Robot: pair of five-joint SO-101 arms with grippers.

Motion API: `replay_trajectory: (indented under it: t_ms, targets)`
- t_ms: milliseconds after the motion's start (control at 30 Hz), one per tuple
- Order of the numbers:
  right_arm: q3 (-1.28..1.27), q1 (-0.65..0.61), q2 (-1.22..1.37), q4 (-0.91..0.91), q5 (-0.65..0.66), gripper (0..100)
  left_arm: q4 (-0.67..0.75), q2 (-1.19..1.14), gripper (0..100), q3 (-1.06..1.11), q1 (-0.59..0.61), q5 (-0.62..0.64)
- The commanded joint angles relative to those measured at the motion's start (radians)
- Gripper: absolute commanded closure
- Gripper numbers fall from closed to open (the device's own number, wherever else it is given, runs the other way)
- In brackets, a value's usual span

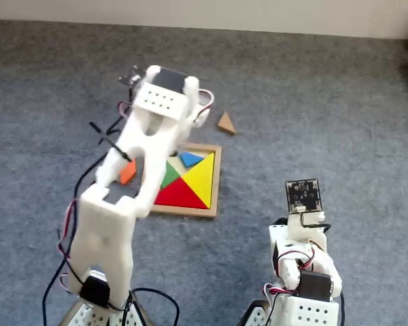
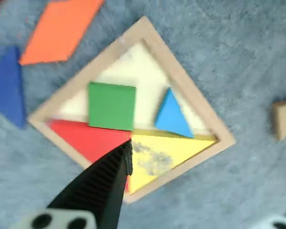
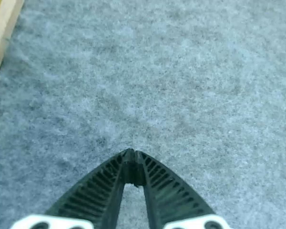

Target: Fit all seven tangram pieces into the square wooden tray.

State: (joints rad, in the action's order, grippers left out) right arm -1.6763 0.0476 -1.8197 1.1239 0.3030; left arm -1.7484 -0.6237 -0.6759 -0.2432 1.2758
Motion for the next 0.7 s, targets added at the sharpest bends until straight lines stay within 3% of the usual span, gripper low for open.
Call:
replay_trajectory:
  t_ms: [0,267,333,500,567,667]
  targets:
    - [-0.131,0.012,-0.012,-0.010,-0.006,99.3,-0.009,0.228,48,0.182,0.012,-0.207]
    - [-0.131,0.012,-0.012,-0.010,-0.006,99.3,-0.008,0.440,51,0.429,0.094,-0.539]
    - [-0.131,0.012,-0.012,-0.010,-0.006,99.3,-0.008,0.467,61,0.467,0.130,-0.655]
    - [-0.131,0.012,-0.012,-0.010,-0.006,99.3,-0.005,0.484,98,0.479,0.232,-1.040]
    - [-0.131,0.012,-0.012,-0.010,-0.006,99.3,-0.005,0.483,97,0.487,0.269,-1.177]
    - [-0.131,0.012,-0.012,-0.010,-0.006,99.3,-0.003,0.483,97,0.506,0.317,-1.264]
